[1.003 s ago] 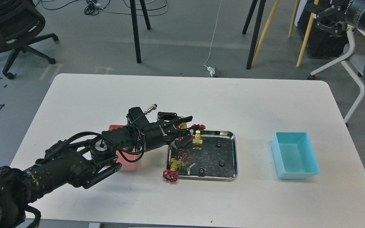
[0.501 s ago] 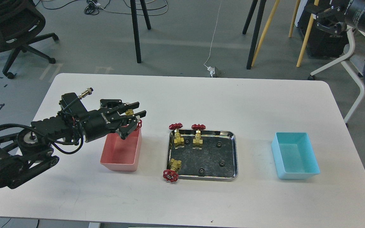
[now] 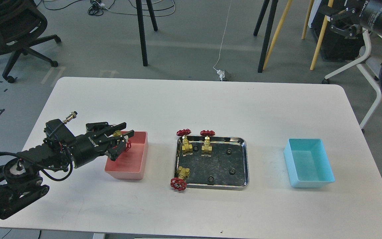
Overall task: Place valve in pink box and gear in blue box
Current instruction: 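Carry the valve with the left gripper over the pink box, then release the valve into the pink box and withdraw the left arm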
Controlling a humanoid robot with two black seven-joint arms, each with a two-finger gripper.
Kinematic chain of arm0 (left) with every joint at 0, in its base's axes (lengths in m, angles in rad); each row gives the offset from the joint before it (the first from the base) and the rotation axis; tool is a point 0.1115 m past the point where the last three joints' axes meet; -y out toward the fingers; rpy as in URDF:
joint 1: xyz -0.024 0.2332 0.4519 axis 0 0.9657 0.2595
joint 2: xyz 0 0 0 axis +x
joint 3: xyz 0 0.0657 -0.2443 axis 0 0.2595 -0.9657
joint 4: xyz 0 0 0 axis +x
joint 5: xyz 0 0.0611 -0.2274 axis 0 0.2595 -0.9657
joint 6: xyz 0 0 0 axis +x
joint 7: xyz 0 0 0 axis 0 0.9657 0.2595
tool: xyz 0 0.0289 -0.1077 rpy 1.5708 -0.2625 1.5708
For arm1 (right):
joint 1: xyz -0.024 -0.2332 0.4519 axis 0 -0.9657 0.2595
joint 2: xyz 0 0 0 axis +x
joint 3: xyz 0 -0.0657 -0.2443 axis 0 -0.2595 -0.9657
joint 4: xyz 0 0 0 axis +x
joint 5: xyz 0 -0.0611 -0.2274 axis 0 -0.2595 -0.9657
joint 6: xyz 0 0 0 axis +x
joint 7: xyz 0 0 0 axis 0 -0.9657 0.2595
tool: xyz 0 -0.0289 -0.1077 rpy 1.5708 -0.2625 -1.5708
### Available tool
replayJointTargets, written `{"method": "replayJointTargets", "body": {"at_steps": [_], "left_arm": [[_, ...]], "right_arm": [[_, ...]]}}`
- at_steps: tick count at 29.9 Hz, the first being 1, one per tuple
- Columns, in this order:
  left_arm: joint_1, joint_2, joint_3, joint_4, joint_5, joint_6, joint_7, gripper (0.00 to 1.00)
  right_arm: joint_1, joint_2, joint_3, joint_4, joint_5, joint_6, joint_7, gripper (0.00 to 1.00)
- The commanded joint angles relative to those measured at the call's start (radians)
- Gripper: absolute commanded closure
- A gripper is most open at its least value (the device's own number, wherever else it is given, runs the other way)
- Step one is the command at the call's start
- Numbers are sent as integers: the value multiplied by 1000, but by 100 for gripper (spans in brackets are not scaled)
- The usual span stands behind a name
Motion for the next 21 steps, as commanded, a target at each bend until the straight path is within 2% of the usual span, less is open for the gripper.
{"method": "replayJointTargets", "body": {"at_steps": [1, 8, 9, 12, 17, 21], "left_arm": [[16, -44, 4, 58, -9, 30, -5, 87], [31, -95, 2, 81, -46, 40, 3, 81], [33, -100, 1, 80, -46, 40, 3, 78], [34, -104, -1, 80, -49, 43, 4, 59], [45, -107, 1, 80, -99, 54, 4, 33], [45, -107, -1, 78, -121, 54, 3, 25]], "right_arm": [[0, 10, -2, 0, 0, -2, 0, 1], [2, 15, -2, -2, -1, -4, 0, 1], [3, 21, -2, -3, -1, -4, 0, 1], [5, 27, -2, -18, -1, -4, 0, 1], [5, 27, -2, -20, -1, -4, 0, 1], [5, 27, -3, -18, 0, -2, 0, 1]]}}
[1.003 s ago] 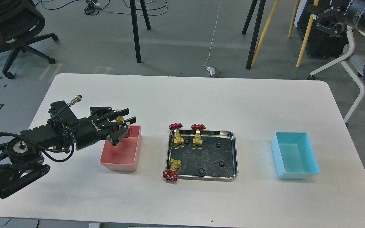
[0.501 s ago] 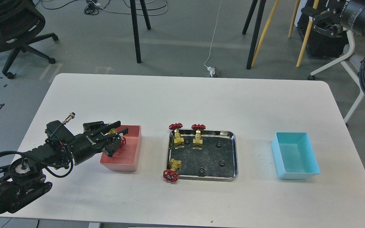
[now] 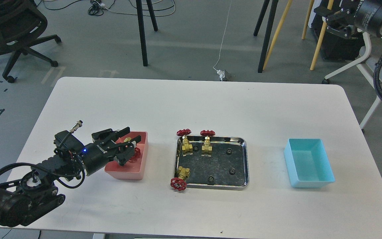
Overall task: Place valve in pink box and gear in blue box
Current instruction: 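Release the valve into the pink box and withdraw the left arm, then reach the right gripper down to a dark gear on the tray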
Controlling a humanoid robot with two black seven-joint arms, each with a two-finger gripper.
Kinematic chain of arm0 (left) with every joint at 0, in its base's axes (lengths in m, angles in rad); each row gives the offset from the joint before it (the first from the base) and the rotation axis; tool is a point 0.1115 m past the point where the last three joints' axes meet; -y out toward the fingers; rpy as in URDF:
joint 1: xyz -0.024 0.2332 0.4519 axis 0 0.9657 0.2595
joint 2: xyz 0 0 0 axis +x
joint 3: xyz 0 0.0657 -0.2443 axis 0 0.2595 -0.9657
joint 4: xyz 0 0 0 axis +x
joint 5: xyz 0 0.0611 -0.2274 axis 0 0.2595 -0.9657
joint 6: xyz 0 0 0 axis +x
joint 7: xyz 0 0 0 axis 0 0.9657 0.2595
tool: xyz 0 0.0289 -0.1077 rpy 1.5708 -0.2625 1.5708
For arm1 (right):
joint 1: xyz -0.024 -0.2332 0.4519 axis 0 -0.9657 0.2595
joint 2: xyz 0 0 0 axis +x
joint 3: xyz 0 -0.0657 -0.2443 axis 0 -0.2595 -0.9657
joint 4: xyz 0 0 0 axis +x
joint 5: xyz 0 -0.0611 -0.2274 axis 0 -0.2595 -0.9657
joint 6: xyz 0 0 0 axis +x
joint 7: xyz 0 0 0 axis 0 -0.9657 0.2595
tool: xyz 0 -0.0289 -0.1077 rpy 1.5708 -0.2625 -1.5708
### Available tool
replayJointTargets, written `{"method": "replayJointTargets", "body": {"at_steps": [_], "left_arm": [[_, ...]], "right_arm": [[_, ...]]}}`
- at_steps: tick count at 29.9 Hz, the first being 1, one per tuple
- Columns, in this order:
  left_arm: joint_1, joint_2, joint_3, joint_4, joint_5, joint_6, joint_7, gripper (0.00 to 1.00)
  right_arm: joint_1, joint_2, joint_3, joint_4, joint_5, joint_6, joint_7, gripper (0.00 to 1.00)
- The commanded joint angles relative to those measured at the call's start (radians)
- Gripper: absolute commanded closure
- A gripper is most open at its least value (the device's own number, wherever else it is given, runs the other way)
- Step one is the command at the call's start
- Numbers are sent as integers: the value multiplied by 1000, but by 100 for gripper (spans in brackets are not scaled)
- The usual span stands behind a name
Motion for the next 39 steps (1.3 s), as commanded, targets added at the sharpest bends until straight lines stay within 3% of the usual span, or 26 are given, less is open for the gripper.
{"method": "replayJointTargets", "body": {"at_steps": [1, 8, 10, 17, 22, 28, 34, 39], "left_arm": [[-1, 0, -2, -4, -23, 0, -2, 22], [-65, 9, -85, -10, -308, -23, -6, 8], [-122, 17, -111, -11, -438, -72, -6, 8], [-328, 113, -292, -11, -897, -461, 2, 8], [-444, 213, -414, 1, -1112, -721, 3, 8], [-582, 258, -424, 59, -1138, -741, 5, 8], [-714, 261, -424, 150, -1138, -713, 23, 8], [-756, 288, -424, 157, -1138, -701, 25, 8]], "right_arm": [[0, 0, 0, 1, 1, 1, 0, 1], [-3, 22, -6, 5, -3, 1, 0, 1], [-3, 22, -34, 17, -41, 6, -2, 2], [0, 20, -166, 159, -401, 96, 11, 2], [66, 22, -382, 254, -688, 130, 119, 3], [247, 120, -765, 298, -916, 146, 228, 3], [307, 310, -994, 279, -1005, 146, 233, 3], [322, 465, -1099, 164, -1008, 146, 232, 3]]}}
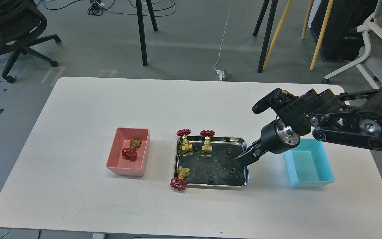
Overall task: Place valve in pink box and gear in blue box
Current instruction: 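Reach the right gripper down to a dark gear on the tray, then close the right gripper on the dark gear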
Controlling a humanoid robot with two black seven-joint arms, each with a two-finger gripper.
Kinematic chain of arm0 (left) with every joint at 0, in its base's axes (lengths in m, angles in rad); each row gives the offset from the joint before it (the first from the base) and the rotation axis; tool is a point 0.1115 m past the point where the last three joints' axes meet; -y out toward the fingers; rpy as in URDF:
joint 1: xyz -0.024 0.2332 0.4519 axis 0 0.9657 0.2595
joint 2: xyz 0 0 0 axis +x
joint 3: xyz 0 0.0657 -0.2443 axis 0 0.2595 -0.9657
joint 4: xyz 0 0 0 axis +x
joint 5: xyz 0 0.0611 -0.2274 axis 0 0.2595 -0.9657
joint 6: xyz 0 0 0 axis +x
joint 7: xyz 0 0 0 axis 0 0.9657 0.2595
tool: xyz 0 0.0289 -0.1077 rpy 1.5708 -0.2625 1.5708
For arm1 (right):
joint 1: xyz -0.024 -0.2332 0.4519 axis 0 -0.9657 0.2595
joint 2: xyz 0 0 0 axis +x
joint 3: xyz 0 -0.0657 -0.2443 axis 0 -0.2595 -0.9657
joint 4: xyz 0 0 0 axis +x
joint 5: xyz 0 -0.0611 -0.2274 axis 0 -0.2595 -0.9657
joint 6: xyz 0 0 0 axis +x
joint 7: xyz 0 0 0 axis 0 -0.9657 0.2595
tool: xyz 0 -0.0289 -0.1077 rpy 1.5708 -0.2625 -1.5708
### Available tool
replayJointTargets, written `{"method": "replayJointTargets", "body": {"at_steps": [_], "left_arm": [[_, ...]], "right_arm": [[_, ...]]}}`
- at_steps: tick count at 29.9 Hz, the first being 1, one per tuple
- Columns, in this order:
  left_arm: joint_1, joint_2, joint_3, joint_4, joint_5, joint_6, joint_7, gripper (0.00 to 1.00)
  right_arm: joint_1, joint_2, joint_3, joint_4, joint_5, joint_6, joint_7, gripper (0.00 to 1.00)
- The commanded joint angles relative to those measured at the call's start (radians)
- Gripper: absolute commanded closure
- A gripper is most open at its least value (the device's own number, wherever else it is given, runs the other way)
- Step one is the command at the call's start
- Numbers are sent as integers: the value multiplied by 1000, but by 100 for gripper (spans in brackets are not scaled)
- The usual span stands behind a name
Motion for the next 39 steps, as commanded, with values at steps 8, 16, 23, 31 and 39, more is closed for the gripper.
{"method": "replayJointTargets", "body": {"at_steps": [8, 16, 23, 31, 39], "left_arm": [[-26, 19, -1, 3, 0, 34, 1, 8], [-29, 29, -1, 3, -1, 35, 1, 8], [-39, 32, -1, 3, -1, 35, 1, 8], [-39, 29, -1, 4, -1, 60, 1, 8], [-39, 31, 0, 4, -1, 61, 2, 8]], "right_arm": [[-47, 327, -129, -270, 3, 0, 2, 4], [-100, 418, -162, -363, 6, 0, 10, 5], [-130, 418, -174, -391, 6, 0, 10, 10], [-132, 418, -186, -396, 6, -1, 10, 10], [-133, 418, -186, -396, 6, -1, 10, 13]]}}
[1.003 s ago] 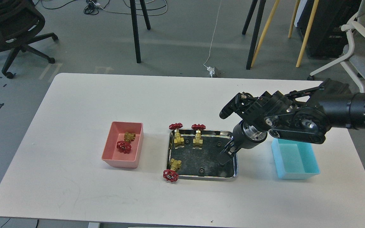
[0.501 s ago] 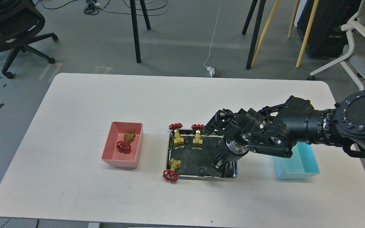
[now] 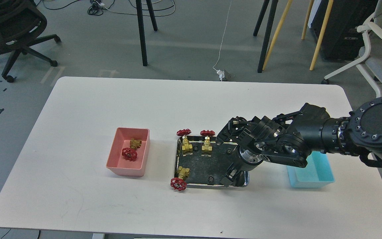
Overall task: Place valve in pink box and gear in blue box
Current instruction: 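Close the right gripper on the dark gear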
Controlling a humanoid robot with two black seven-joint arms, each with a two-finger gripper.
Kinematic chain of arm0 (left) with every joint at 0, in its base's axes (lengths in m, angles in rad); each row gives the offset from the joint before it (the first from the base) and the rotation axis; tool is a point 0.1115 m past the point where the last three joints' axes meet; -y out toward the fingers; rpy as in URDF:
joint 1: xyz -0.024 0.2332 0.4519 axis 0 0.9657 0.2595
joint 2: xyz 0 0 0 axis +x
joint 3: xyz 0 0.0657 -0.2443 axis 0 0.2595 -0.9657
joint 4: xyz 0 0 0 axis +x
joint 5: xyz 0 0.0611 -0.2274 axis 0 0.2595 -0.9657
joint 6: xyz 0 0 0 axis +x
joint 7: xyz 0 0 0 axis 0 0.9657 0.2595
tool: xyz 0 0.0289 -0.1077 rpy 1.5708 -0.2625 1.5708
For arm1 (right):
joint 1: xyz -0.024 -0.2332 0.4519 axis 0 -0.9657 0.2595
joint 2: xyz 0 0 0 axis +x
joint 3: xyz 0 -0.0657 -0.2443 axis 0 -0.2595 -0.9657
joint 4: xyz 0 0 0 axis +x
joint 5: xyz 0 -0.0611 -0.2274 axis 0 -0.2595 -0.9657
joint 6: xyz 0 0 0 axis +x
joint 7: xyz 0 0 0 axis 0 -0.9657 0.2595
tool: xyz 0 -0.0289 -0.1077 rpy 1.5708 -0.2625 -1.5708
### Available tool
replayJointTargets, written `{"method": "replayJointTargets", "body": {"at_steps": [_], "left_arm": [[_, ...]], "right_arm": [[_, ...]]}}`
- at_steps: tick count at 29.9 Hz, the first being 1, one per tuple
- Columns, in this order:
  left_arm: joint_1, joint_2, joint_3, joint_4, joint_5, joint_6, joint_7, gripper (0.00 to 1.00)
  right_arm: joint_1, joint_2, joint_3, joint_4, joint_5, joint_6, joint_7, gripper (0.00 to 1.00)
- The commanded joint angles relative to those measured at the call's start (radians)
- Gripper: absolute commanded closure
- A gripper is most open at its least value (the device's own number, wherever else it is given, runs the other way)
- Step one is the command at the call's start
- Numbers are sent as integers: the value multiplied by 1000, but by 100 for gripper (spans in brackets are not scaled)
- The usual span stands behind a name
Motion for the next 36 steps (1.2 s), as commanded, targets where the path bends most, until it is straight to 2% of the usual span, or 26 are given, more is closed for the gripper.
{"method": "replayJointTargets", "body": {"at_steps": [1, 4, 11, 15, 21, 36], "left_arm": [[0, 1, 1, -2, 0, 0, 0, 8], [0, 1, 3, 0, 0, 0, 0, 8], [0, 3, 3, 0, 2, 2, 1, 8], [0, 3, 3, 0, 0, 6, 1, 8], [0, 5, 3, 0, 2, 8, 1, 8], [0, 5, 1, 0, 0, 9, 9, 8]], "right_arm": [[0, 0, 0, 1, 0, -1, 0, 14], [3, 0, 0, 4, 0, -1, 0, 19], [9, 0, -5, 8, -2, 0, 0, 38], [11, 0, -24, 8, -2, 0, -2, 44], [12, 0, -28, 10, -2, 0, -6, 61], [17, 0, -26, 15, -2, 0, -12, 77]]}}
